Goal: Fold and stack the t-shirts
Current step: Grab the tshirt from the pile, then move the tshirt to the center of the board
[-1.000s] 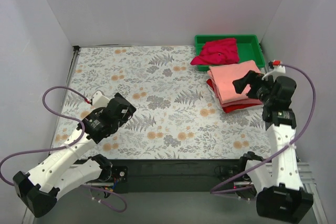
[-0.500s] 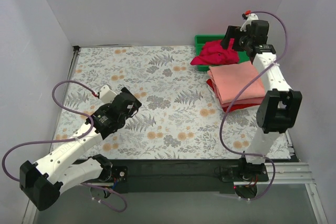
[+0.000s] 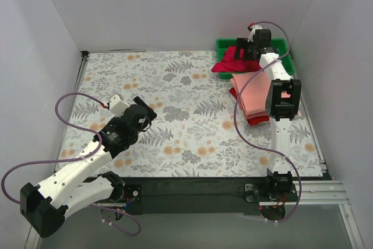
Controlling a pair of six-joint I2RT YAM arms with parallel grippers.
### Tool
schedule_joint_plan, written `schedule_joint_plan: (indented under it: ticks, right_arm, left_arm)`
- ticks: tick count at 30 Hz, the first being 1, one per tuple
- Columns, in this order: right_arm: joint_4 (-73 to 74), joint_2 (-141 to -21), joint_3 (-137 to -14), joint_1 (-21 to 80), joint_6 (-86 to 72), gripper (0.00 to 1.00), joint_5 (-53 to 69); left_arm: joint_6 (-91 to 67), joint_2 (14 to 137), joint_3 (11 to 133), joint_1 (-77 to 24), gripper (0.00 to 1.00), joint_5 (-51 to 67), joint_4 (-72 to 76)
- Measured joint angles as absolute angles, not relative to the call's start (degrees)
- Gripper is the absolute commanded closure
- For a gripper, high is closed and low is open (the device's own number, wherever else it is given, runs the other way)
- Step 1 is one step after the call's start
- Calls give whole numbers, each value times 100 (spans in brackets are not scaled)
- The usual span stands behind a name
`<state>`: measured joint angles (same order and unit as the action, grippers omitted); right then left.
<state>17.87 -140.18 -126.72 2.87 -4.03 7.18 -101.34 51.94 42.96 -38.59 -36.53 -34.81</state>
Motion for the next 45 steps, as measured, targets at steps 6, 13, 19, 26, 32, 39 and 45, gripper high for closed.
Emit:
schedule_joint_plan:
  ticks: [6, 13, 19, 26, 32, 39, 45]
  right_arm:
    - [1815, -14409, -12669, 353, -414, 8, 523]
    - [1874, -14505, -12772, 351, -353, 64, 543]
    - [1940, -14505, -12774, 377, -298, 99, 676]
    - [1992, -14285, -12805, 384, -399, 99, 895]
    - [2110, -13039, -12501, 556, -399, 99, 1096]
    - [2084, -11028, -12267, 1588, -279, 99, 1420]
    - [2078, -10307, -12516, 2768, -287, 99, 1870]
  left_arm:
    - [-9926, 5199, 4292, -3859, 2, -3664, -3367]
    - [-9821, 5258, 4292, -3859, 2, -3669, -3295]
    - [-9839, 5240, 4292, -3859, 2, -3671, -3295]
    - [-9929, 5179, 4316, -3859, 2, -3660, -3389]
    - [-10060, 5157, 4471, -3859, 2, -3509, -3723]
    - [-10462, 4661, 4523, -3859, 2, -3201, -4318]
    - [-10892, 3988, 4584, -3859, 2, -3127, -4984]
